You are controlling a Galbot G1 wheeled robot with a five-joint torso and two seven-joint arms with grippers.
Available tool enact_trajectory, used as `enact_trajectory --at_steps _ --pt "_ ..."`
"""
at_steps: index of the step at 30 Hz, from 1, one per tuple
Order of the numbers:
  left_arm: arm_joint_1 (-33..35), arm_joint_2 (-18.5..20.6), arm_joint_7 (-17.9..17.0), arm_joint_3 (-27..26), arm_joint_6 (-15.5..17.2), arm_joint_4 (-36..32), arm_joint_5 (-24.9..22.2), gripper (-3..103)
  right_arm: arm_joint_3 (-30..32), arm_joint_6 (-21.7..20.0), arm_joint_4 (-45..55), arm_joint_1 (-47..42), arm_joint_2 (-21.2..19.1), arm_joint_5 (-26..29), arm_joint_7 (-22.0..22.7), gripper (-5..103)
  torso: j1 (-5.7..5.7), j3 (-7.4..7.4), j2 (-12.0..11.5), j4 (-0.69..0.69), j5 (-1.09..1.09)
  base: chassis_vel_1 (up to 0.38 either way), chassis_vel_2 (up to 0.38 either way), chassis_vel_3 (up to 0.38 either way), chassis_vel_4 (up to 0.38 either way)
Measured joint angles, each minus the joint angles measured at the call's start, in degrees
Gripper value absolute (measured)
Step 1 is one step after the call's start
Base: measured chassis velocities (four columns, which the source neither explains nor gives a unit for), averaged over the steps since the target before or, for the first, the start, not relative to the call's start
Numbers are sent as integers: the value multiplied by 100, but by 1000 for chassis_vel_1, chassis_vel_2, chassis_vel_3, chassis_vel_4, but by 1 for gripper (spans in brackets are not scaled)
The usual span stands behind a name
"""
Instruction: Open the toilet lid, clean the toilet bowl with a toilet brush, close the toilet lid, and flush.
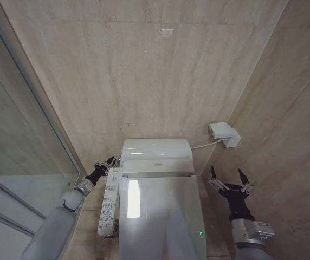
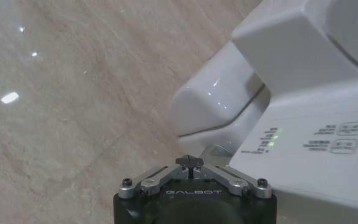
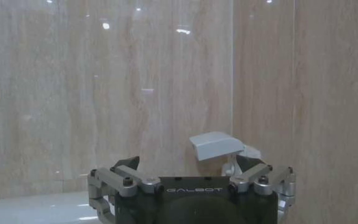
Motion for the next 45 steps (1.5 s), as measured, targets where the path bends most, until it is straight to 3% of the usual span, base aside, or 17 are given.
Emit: enact_trajectory --at_steps 14,38,41,43,44,45 --pt "270 6 15 -112 -3 -141 25 0 0 0 0 0 0 0 0 100 0 -1 0 -1 0 0 0 0 0" --pt "-39 -216 28 22 -147 493 57 0 0 0 0 0 0 0 0 100 -1 -1 1 3 4 0 0 0 0" --pt "20 -245 37 33 -145 512 112 0 0 0 0 0 0 0 0 100 0 0 0 2 1 0 0 0 0" --pt "66 -282 65 84 -140 506 165 0 3 0 1 -1 1 0 5 100 4 3 -3 -9 -20 0 0 0 0" --pt "76 -280 65 78 -138 503 174 0 0 0 0 -1 0 0 1 100 2 2 -3 -5 0 -48 -57 -13 -24" --pt "76 -280 65 78 -138 503 174 0 0 0 0 -1 0 0 1 100 2 2 -3 -5 0 -48 -57 -13 -24"
